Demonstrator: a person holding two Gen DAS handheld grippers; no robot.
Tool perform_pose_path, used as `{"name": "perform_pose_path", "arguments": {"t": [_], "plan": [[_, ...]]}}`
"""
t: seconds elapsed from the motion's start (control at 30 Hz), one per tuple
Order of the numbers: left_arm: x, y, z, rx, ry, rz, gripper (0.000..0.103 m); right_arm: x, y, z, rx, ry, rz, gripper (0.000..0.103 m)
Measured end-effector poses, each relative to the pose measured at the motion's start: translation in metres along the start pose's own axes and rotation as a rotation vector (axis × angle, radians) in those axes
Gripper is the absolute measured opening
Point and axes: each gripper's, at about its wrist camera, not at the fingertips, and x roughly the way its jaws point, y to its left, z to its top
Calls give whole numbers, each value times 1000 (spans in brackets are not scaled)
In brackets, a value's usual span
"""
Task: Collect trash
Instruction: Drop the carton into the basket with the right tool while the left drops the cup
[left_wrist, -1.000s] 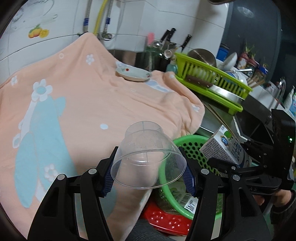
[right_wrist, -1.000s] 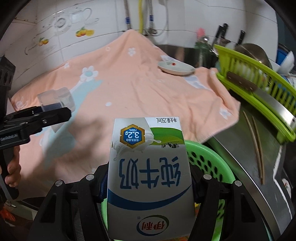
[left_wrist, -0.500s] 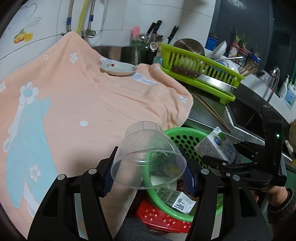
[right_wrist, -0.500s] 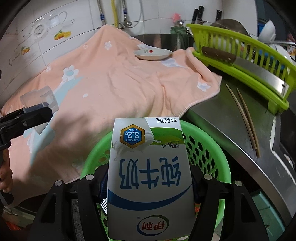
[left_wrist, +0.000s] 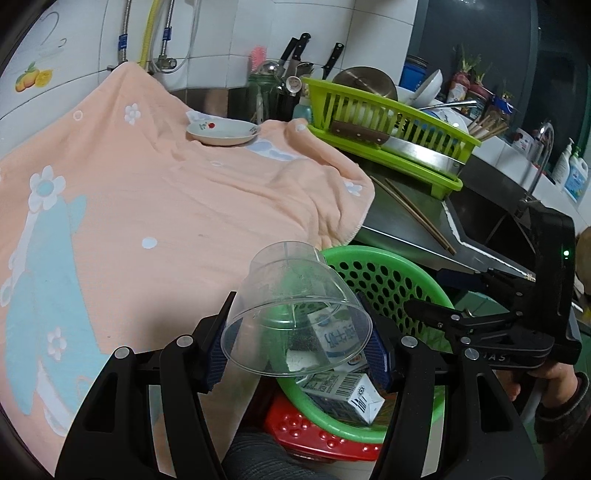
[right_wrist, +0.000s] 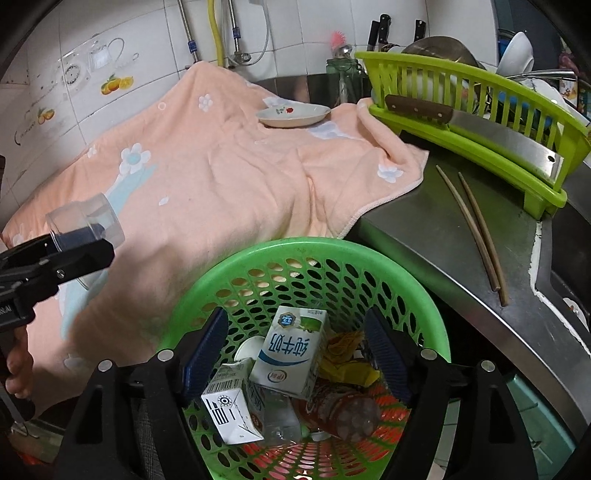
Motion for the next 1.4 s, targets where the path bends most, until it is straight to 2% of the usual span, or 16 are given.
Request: {"name": "perform_pose_path", "arguments": {"t": [0.3, 0.8, 1.4], "plan": [[8, -14, -1, 18, 15, -30, 61, -15, -11, -7, 34, -29, -10, 78], [34, -48, -13, 56, 85, -81, 62, -33, -41, -30, 102, -39, -44, 80], [44, -68, -19, 86, 116, -107, 63, -47, -48, -39, 117, -66, -64, 82]]}}
